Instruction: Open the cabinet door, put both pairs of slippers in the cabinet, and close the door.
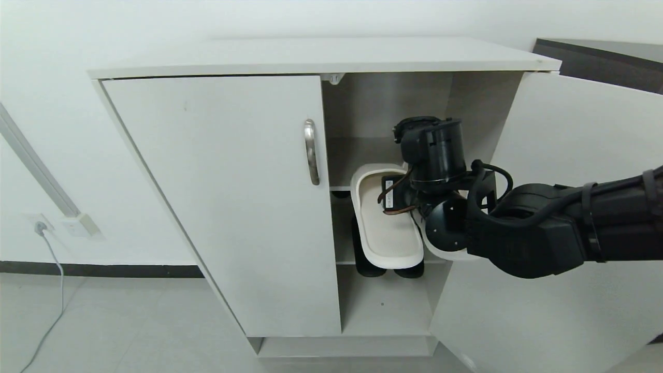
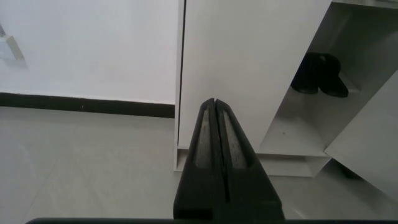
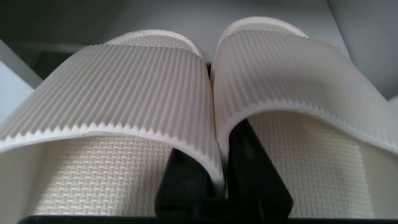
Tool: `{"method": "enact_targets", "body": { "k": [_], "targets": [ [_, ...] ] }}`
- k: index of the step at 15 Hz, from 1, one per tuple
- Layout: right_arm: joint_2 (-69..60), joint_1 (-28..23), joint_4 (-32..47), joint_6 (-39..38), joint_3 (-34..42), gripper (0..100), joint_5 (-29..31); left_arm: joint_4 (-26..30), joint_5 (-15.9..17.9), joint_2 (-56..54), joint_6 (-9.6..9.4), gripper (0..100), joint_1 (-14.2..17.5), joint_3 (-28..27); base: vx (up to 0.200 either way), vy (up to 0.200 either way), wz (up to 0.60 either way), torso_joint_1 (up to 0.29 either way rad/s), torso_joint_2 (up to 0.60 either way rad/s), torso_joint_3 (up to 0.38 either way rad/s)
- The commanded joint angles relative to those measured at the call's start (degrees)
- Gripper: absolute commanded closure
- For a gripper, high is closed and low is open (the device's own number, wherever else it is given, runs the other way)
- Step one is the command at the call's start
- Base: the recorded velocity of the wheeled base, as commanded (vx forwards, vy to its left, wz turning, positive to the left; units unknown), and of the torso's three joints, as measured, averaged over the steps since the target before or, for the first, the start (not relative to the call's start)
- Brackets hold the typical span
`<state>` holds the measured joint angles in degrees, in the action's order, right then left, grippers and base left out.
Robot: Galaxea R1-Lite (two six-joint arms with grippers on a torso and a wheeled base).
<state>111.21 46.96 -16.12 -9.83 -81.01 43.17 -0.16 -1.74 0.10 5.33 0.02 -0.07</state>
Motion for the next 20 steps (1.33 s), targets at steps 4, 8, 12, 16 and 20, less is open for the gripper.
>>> {"method": "enact_targets", "body": {
  "k": [4,8,12,16,20],
  "targets": [
    [0.05,0.15,-0.06,-0.02,0.41,100,-0.1,-0.02,-0.01,-0.01,0.03,100,0.06,-0.01,0.2,0.0,0.0,0.004,0.0,0.004],
    [1.64,-1.17,-0.5,-0.02,0.15,100,-0.1,-0.02,-0.1,-0.01,0.03,100,0.06,-0.01,0.05,0.0,0.0,0.001,0.0,-0.001],
    [5.59,-4.16,-2.43,0.33,-3.9,100,-0.8,-0.02,-0.28,-0.01,0.03,100,0.06,-0.01,0.0,0.0,0.0,0.0,0.0,0.0],
    [8.93,-5.12,-2.17,1.74,-9.35,100,-1.59,-0.02,-0.28,-0.01,0.03,100,0.06,-0.01,0.0,0.0,0.0,0.0,0.0,0.0],
    [10.43,-5.91,-1.81,2.88,-12.6,100,-1.77,-0.02,-0.28,-0.01,0.12,100,0.06,-0.01,0.0,0.0,0.0,0.0,0.0,0.0]
  ]
}}
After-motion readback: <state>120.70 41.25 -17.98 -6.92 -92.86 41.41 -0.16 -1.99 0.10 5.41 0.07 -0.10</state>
